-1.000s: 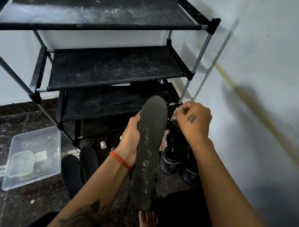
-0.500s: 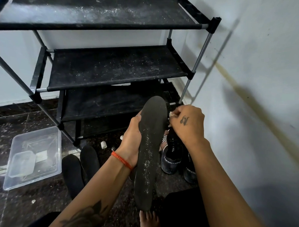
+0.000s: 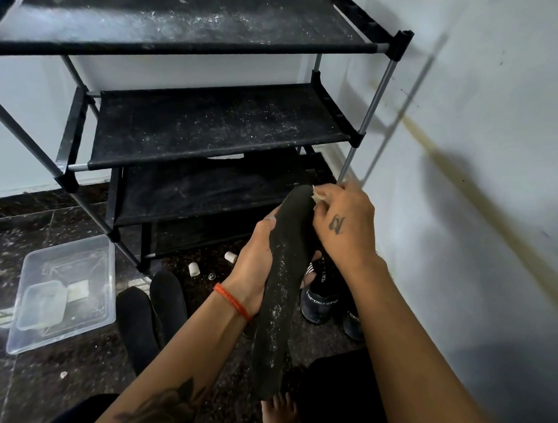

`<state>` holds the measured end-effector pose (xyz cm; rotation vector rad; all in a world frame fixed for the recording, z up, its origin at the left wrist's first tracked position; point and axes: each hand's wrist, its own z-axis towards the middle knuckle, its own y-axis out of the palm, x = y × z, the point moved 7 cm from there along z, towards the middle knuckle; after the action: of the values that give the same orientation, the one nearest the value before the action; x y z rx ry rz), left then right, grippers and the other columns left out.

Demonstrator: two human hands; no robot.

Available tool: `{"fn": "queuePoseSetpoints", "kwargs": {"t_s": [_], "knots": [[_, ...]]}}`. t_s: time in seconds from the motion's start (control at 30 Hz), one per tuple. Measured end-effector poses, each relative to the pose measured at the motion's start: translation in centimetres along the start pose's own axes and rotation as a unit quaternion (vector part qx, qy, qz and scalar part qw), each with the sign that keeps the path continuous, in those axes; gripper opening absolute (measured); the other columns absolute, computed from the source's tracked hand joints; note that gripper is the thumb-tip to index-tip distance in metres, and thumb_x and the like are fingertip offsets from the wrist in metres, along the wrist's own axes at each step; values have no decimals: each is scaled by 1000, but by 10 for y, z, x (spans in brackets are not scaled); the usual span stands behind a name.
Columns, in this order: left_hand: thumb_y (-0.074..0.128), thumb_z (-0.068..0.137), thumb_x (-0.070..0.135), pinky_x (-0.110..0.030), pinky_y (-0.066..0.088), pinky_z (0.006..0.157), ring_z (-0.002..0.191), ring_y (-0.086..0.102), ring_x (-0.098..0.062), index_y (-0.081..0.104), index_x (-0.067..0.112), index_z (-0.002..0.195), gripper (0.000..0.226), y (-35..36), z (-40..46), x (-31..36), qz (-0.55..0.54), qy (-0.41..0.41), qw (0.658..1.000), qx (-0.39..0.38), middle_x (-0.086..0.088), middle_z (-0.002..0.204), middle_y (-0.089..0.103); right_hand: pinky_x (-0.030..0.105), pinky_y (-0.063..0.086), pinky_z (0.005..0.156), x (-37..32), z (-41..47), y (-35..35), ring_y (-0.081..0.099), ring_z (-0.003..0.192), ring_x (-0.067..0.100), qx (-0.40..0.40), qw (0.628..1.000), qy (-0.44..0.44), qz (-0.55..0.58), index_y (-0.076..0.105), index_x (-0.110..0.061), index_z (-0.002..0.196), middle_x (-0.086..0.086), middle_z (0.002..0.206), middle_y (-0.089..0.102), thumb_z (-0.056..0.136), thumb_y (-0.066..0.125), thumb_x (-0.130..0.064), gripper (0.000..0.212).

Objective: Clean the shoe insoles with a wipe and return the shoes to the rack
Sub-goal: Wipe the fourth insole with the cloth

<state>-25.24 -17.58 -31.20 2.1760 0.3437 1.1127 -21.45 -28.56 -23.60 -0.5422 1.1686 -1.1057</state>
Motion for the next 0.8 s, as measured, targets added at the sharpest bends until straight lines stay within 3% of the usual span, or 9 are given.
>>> {"fn": "queuePoseSetpoints", "kwargs": {"t_s": [0.1, 0.17, 0.23, 0.33, 0.43, 0.5, 0.6, 0.7, 0.8], "knots": [[31, 100, 40, -44, 50, 70, 92, 64, -35, 54, 38, 127, 36, -7, 4, 5, -41, -5, 999, 9, -12, 116, 67, 16, 33, 72, 14, 0, -4, 60, 91, 24, -29, 998, 63, -1, 71, -11, 99, 10, 97, 67, 84, 54, -13, 22], [31, 99, 42, -44, 52, 71, 97, 63, -37, 53, 39, 128, 36, -10, 6, 6, -63, -8, 998, 8, -12, 121, 65, 2, 28, 67, 16, 2, -14, 61, 85, 19, 19, 996, 81, 42, 73, -14, 97, 8, 95, 69, 84, 57, -14, 21], [32, 99, 43, -45, 52, 71, 97, 64, -37, 51, 37, 130, 38, -11, 8, 4, -66, -14, 998, 3, -13, 123, 63, -6, 28, 68, 3, 2, -20, 55, 75, 10, 69, 993, 35, 84, 73, -15, 99, 6, 91, 66, 83, 62, -13, 19], [35, 97, 44, -45, 52, 68, 88, 63, -30, 48, 26, 136, 45, -12, 10, 1, -45, -16, 999, -3, -14, 118, 60, 2, 37, 67, -18, -3, -8, 53, 69, 10, 44, 993, -47, 98, 73, -14, 97, 3, 83, 61, 82, 66, -13, 17], [35, 97, 40, -45, 52, 66, 80, 63, -27, 52, 26, 132, 42, -13, 10, 2, -39, -5, 999, 9, -15, 109, 62, 23, 45, 70, -15, -4, -1, 60, 76, 21, 4, 998, -30, 61, 72, -12, 94, 8, 86, 63, 83, 63, -12, 15], [34, 98, 40, -45, 53, 68, 77, 65, -27, 53, 26, 132, 41, -12, 8, 4, -44, 0, 999, 11, -14, 107, 65, 22, 42, 69, -3, -4, 2, 60, 80, 23, -32, 999, 15, 21, 71, -11, 91, 9, 89, 64, 82, 61, -14, 14], [33, 98, 41, -51, 48, 85, 98, 63, -36, 53, 31, 131, 40, -17, 10, 5, -55, 13, 998, 36, -14, 121, 65, 19, 38, 66, 10, -3, 0, 59, 77, 20, -56, 996, 69, -15, 71, -10, 85, 7, 84, 68, 80, 61, -16, 13], [35, 98, 43, -52, 48, 87, 109, 60, -40, 55, 33, 128, 37, -19, 10, 7, -67, 12, 996, 49, -15, 122, 64, 15, 40, 60, 11, 0, -14, 56, 67, 12, 24, 994, 79, 69, 71, -12, 81, -1, 74, 66, 80, 61, -16, 11], [33, 98, 42, -50, 52, 81, 95, 67, -32, 52, 20, 132, 45, -17, 10, 5, -38, 11, 998, 42, -13, 112, 68, 19, 47, 66, -6, 0, -12, 60, 70, 11, 48, 989, 13, 137, 71, -16, 85, 0, 77, 65, 81, 65, -18, 8]]}}
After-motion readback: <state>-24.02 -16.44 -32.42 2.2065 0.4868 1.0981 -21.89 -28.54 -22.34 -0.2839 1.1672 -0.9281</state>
